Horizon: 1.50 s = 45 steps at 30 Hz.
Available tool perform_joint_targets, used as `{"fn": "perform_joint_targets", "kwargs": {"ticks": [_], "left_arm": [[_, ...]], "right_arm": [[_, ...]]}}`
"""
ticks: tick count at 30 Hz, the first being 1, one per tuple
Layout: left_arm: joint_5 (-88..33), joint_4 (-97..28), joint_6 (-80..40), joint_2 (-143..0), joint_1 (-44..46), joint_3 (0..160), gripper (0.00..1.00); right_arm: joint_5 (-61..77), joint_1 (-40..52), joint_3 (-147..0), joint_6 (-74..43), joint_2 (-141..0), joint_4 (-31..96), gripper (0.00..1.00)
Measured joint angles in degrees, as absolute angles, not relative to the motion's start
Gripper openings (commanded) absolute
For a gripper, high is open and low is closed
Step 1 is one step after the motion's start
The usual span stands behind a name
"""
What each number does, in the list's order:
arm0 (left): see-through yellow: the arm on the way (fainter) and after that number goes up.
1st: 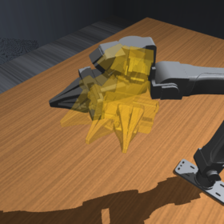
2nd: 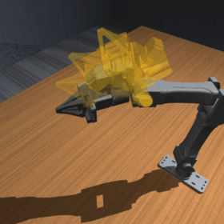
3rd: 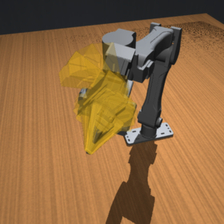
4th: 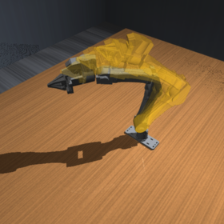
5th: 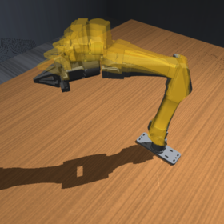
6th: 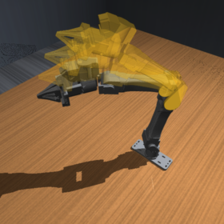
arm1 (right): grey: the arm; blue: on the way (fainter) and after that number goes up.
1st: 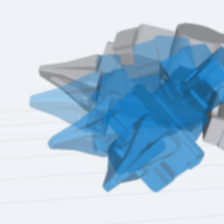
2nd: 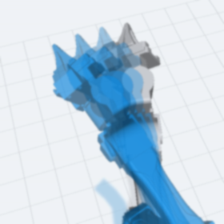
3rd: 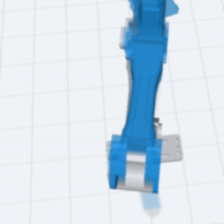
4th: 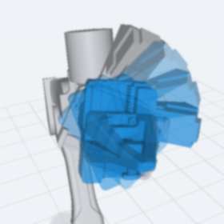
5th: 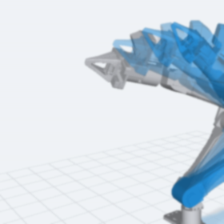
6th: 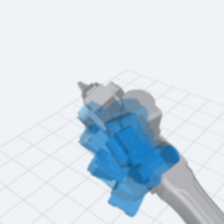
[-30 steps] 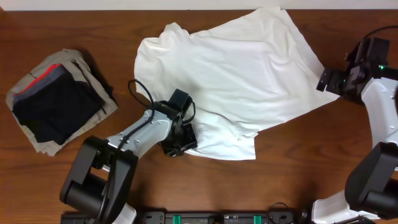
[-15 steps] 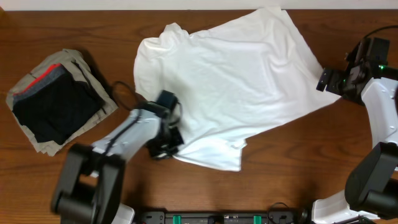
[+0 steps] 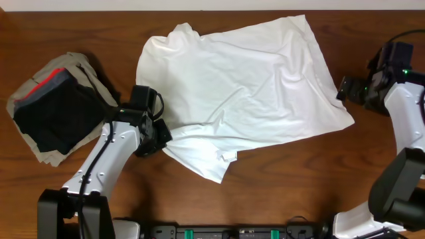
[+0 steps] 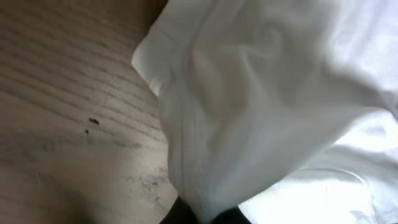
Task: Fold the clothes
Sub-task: 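Hold the shirt corners with both grippers and stretch it flat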
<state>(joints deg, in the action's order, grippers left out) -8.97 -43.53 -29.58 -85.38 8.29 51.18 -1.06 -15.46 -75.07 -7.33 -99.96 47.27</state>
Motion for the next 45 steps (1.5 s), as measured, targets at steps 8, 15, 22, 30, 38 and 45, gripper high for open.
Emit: {"fn": "perform_joint_targets", "kwargs": {"ticks": [8,15,22,30,38,45], "left_arm": [[-8.5,-44.4,-28.2,-85.4,8.3,51.2,0.06],[-8.5,-44.6,-28.2,-85.4,8.3,51.2,0.06],[-8.5,-44.6,-28.2,-85.4,8.3,51.2,0.06],[-8.5,-44.6,-28.2,-85.4,8.3,51.2,0.06],[-8.3,-44.6,-28.2,-85.4,8.3,51.2,0.06],[-8.3,-44.6,-28.0,-85.4,8.3,51.2,0.07]], "right_arm": [[-1.1,-16.0,-67.9,-7.2,-104.8,42.8,0.99],[-1.0,-16.2,-65.9,-6.7,-106.4,40.8,0.4],[-1.1,-16.2,-65.9,-7.2,-106.4,40.9,0.4],[-3.0,-16.2,-65.9,-6.9,-106.4,39.3,0.68],[-3.7,-16.3,-64.9,-6.9,-106.6,36.2,0.6],[-2.9,-16.3,-63.8,-6.8,-107.8,36.5,0.01]]}}
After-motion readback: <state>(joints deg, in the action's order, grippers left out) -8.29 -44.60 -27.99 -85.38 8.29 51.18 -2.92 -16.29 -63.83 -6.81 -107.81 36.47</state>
